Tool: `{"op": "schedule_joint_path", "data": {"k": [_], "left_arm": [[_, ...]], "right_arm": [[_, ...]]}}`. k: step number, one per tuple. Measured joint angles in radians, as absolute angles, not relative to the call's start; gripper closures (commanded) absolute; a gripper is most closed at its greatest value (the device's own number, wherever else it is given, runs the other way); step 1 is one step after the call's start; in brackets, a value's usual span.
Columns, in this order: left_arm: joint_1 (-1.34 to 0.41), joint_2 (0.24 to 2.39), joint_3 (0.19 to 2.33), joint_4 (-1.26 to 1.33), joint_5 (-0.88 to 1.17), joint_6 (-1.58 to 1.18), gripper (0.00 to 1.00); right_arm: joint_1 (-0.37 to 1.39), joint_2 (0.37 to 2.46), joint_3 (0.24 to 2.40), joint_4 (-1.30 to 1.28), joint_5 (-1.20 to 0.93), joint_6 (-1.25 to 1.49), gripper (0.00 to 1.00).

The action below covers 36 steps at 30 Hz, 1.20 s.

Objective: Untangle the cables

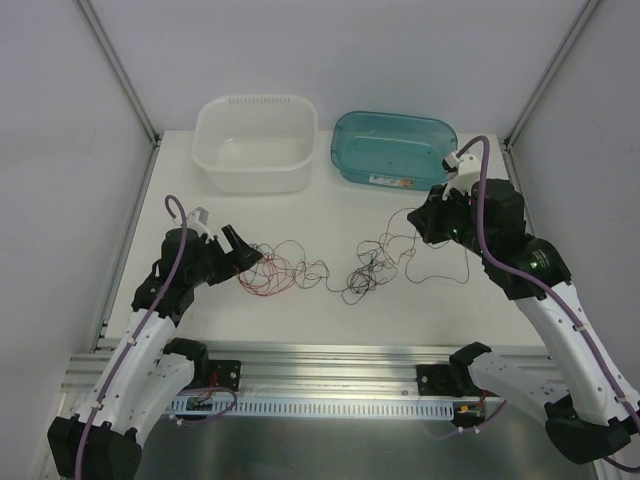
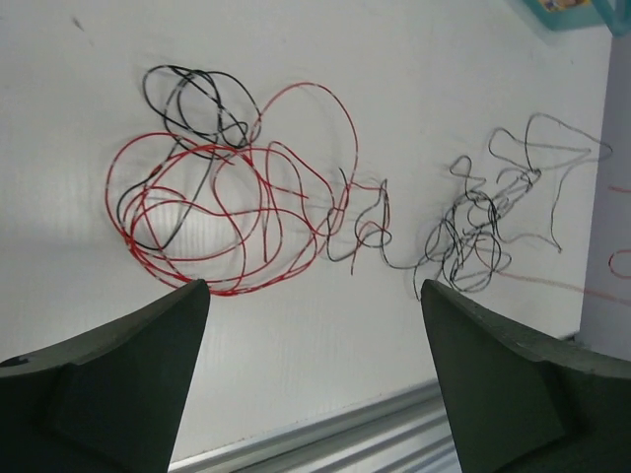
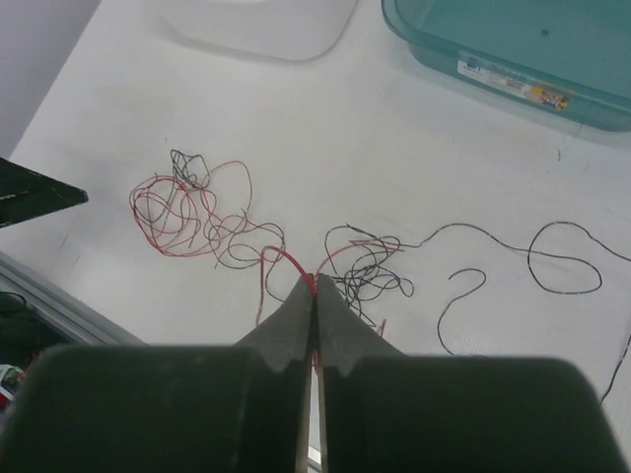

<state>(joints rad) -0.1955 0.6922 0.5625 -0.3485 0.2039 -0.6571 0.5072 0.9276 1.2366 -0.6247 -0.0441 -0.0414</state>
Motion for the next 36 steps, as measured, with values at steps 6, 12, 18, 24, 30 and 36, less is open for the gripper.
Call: {"op": "schedule_joint_path", "data": {"k": [6, 12, 18, 24, 30, 36], "left_arm": [[-0.221, 0.755, 0.626, -0.349, 0.34, -0.589, 0.01], [-0.224, 0.808, 0.725, -0.348, 0.392, -0.515, 0.01], [-0.224, 0.896, 0.826, -0.349, 0.395, -0.423, 0.01], [-0.224, 0.99, 0.891, -0.347, 0.321, -0.318, 0.01], [-0.223, 1.063, 0.874, -0.349, 0.234, -0.255, 0.01], [-0.223, 1.085, 0.848, -0.359, 0.163, -0.226, 0.01]], "right_arm": [[0.507, 0.972, 1.384, -0.644, -0.097, -0.042, 0.99], [0.503, 1.055, 1.571, -0.667, -0.131, -0.042, 0.99], [0.464, 1.16, 1.784, -0.678, -0.139, -0.041, 0.99], [0.381, 1.28, 1.974, -0.665, -0.165, -0.013, 0.99], [0.329, 1.335, 2.012, -0.602, -0.173, 0.017, 0.99], [0.26, 1.378, 1.993, -0.454, -0.167, 0.03, 0.99]]}}
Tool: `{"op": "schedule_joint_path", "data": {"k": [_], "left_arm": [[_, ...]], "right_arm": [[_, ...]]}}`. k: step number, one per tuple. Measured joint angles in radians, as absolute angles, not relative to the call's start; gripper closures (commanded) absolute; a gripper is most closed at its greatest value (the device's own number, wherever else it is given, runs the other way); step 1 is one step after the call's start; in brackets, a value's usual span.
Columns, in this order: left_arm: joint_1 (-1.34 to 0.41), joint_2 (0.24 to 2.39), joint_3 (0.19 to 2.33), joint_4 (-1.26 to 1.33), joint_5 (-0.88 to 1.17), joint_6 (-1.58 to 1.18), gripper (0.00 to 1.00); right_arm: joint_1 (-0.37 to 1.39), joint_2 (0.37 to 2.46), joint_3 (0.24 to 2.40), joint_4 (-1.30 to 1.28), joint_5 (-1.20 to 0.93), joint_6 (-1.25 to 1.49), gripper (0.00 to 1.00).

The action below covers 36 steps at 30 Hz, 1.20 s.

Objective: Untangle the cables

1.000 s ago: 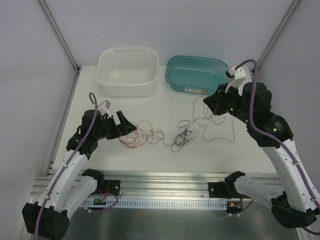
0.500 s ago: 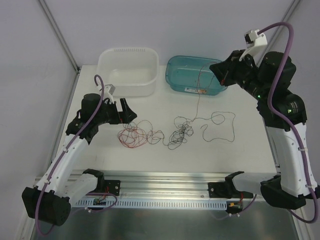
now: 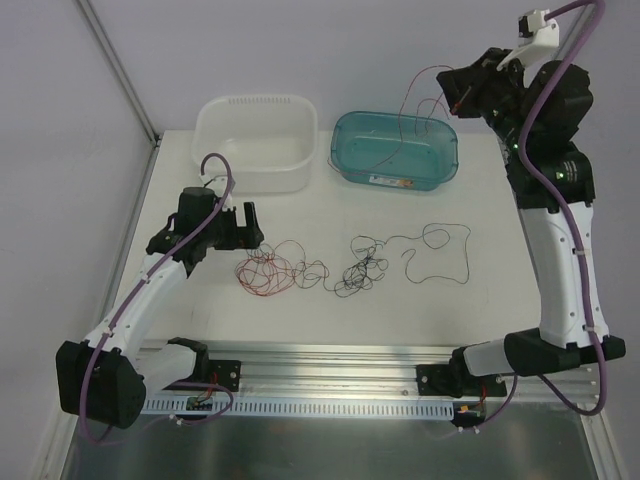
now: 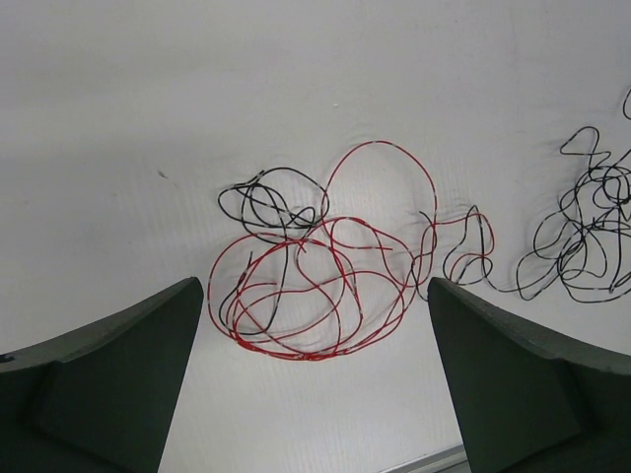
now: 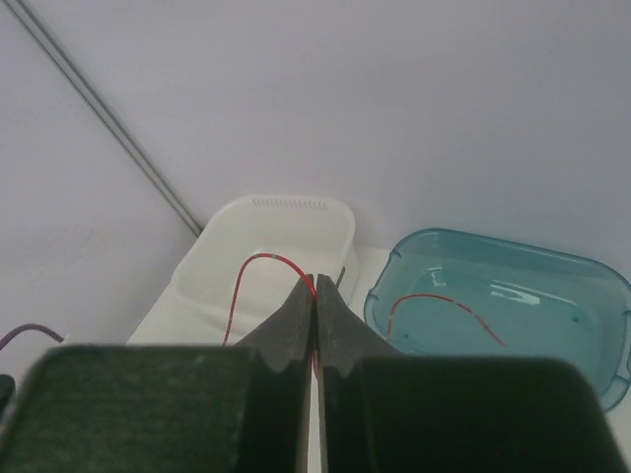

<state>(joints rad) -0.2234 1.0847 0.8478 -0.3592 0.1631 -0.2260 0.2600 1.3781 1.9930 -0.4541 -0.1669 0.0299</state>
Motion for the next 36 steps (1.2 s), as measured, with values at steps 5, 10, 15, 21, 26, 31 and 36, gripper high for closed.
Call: {"op": "schedule_joint_path", "data": {"k": [5, 10, 15, 21, 26, 31, 36], "left_arm": [[-0.223, 1.085, 0.847, -0.359, 0.132, -0.22, 0.01], [-0.223, 1.085, 0.845, -0.359, 0.126, -0.22, 0.01], [-0.223, 1.085, 0.841, -0.359, 0.126, -0.219, 0.01], [-0.223, 1.098, 0.84, -0.359, 0.126, -0.219, 0.01], [-0.223, 1.102, 0.84, -0.359, 0.126, -0.216, 0.01], [-0.223, 1.113, 0.84, -0.359, 0.127, -0.215, 0.01], [-0.223, 1.122, 0.84, -0.359, 0.145, -0.215, 0.01]], "right_arm": [[0.219, 1.502, 1.993, -0.317, -0.174, 0.065, 0.97], [0.197, 1.66, 1.993, -0.23, -0.165, 0.08, 0.94], [0.176, 1.786, 1.993, -0.158, -0.118, 0.089, 0.93], [0.146, 1.943, 2.048, -0.081, -0.077, 0.105, 0.91], [0.124, 2.086, 2.043, -0.038, -0.054, 0.154, 0.84], [0.095, 2.201, 2.016, -0.038, -0.052, 0.206, 0.57], [0.073, 2.233, 1.994, -0.093, -0.081, 0.21, 0.32]]}}
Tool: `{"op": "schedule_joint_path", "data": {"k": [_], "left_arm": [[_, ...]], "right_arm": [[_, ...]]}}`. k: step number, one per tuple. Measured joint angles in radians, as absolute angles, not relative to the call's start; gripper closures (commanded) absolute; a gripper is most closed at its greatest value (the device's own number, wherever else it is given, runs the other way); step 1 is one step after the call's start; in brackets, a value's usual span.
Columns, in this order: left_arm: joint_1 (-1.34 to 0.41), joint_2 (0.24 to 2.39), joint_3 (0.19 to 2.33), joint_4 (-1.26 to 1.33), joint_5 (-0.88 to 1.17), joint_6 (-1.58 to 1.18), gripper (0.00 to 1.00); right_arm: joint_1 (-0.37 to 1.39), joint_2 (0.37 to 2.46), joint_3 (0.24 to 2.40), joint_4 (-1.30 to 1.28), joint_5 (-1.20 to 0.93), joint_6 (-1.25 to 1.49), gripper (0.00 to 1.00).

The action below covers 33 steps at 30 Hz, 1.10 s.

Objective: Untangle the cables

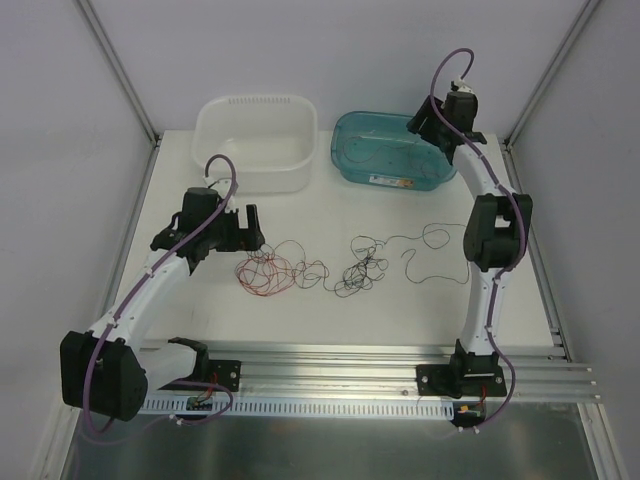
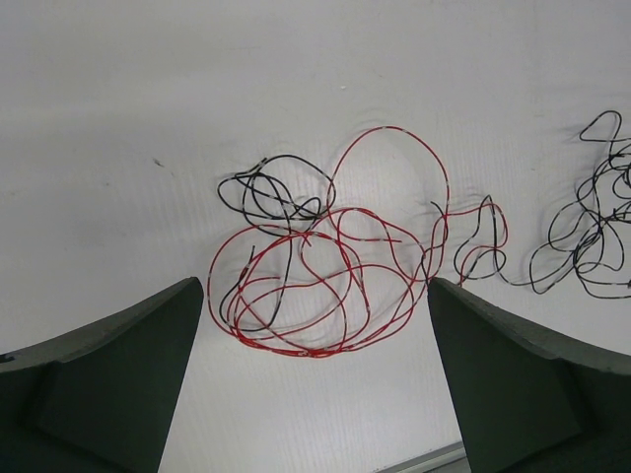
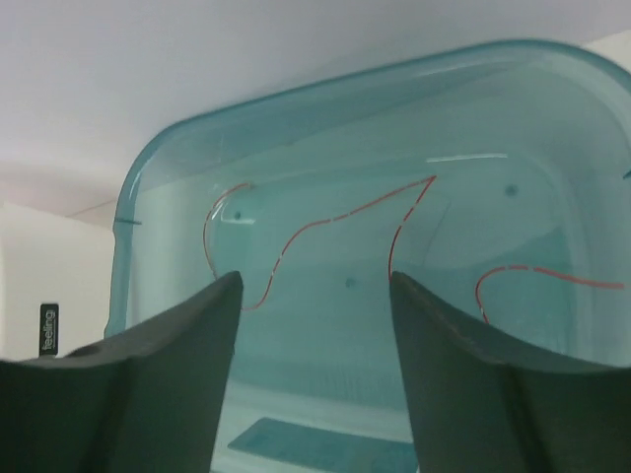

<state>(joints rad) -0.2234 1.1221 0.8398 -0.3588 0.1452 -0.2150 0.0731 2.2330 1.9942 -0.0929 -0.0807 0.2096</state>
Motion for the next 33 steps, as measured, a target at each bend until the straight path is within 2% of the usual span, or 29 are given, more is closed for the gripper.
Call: {"op": "schedule_joint_path", "data": {"k": [2, 5, 13, 18, 24, 28, 33], "left_arm": [[-0.223, 1.124, 0.84, -0.359, 0.158, -0.215, 0.01], [-0.223, 1.125, 0.84, -0.359, 0.179, -0.215, 0.01], [-0.224, 1.138, 0.84, -0.359, 0.292, -0.216, 0.04], [-0.251, 1.181, 0.84, -0.359, 0.355, -0.219, 0.05], [-0.323, 1.219, 0.84, -0.36, 0.378, -0.224, 0.09], [-0.355, 1.276, 0.84, -0.358, 0.378, -0.237, 0.14], [-0.36, 1.372, 0.844, -0.363, 0.324, -0.273, 0.2]], "right_arm": [[0.072, 2.21, 1.972, -0.11, -0.095, 0.202, 0.24], [0.075, 2.128, 1.901, -0.162, -0.128, 0.18, 0.21], [0.144, 1.748, 1.649, -0.328, -0.18, 0.121, 0.21], [0.303, 1.535, 1.414, -0.398, -0.184, 0.115, 0.22], [0.514, 1.416, 1.127, -0.439, -0.157, 0.155, 0.24], [0.652, 1.374, 1.032, -0.446, -0.09, 0.191, 0.25], [0.777, 1.37, 1.026, -0.424, -0.017, 0.213, 0.27]]}}
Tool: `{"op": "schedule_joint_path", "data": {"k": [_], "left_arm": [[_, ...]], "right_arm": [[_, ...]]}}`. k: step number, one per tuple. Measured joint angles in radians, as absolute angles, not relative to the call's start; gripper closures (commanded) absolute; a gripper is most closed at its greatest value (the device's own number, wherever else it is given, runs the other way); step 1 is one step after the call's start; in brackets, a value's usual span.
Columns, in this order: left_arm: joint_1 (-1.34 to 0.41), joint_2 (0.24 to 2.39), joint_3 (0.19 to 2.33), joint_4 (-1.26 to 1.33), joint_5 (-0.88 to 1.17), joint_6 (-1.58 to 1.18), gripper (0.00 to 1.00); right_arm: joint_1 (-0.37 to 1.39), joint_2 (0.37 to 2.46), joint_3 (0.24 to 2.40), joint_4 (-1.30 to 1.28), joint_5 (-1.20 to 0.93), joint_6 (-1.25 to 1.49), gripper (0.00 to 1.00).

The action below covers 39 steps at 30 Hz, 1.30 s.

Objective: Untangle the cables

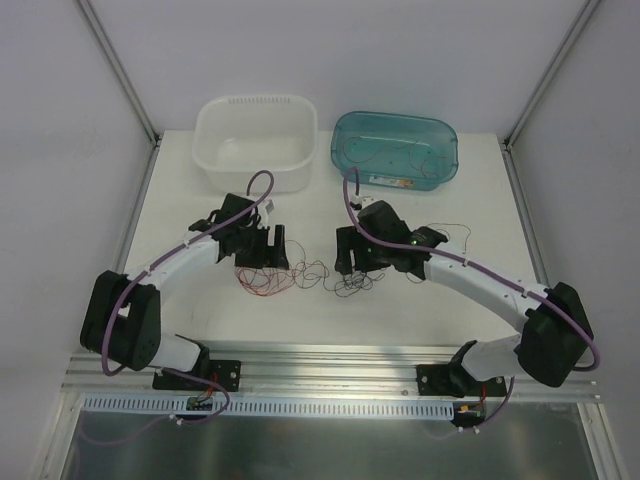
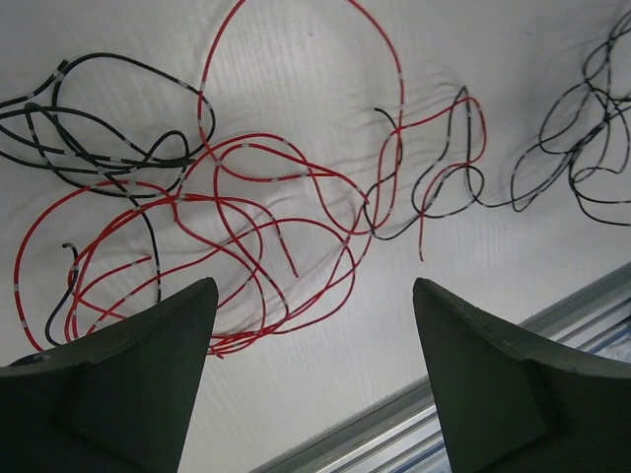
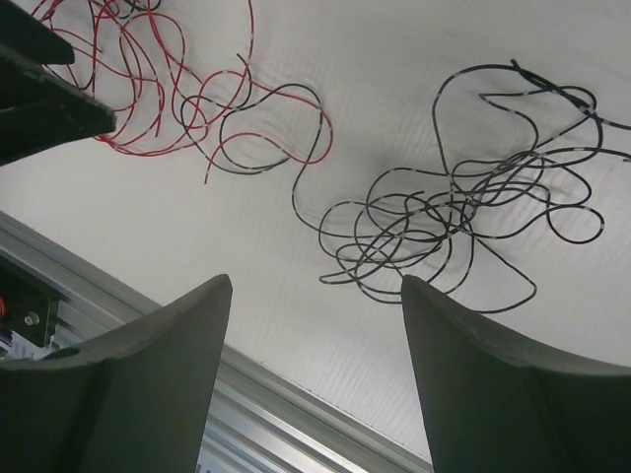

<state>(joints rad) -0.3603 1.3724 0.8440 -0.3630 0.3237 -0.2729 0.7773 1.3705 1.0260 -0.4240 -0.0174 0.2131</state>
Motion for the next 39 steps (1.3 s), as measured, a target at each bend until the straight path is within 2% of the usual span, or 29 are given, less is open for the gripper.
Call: {"op": "schedule_joint_path", "data": {"k": [9, 12, 23, 24, 26, 35, 38, 39], "left_arm": [[-0.361, 1.493, 0.876, -0.383, 0.223, -0.332, 0.3], [-0.361, 1.504, 0.882, -0.382, 0.214, -0.344, 0.38], [-0.373, 1.539, 0.888, -0.383, 0.196, -0.353, 0.84], [-0.373, 1.542, 0.888, -0.383, 0.196, -0.352, 0.92], [-0.373, 1.547, 0.89, -0.383, 0.196, -0.352, 0.99], [-0.373, 1.547, 0.895, -0.384, 0.196, -0.35, 1.0], [-0.373, 1.547, 0.896, -0.385, 0.196, -0.35, 1.0], [-0.373, 1.547, 0.896, -0.385, 0.195, -0.35, 1.0]], "right_arm": [[0.876, 1.445, 1.04, -0.332, 0.054, 0.25, 0.3], [0.89, 1.499, 1.045, -0.288, 0.047, 0.255, 0.31], [0.93, 1.703, 1.113, -0.197, 0.012, 0.25, 0.34], [0.93, 1.72, 1.115, -0.193, 0.007, 0.25, 0.34], [0.929, 1.75, 1.119, -0.185, -0.003, 0.25, 0.34], [0.929, 1.821, 1.122, -0.161, -0.025, 0.253, 0.45], [0.929, 1.826, 1.122, -0.159, -0.027, 0.253, 0.58], [0.929, 1.827, 1.122, -0.16, -0.026, 0.253, 0.68]]}}
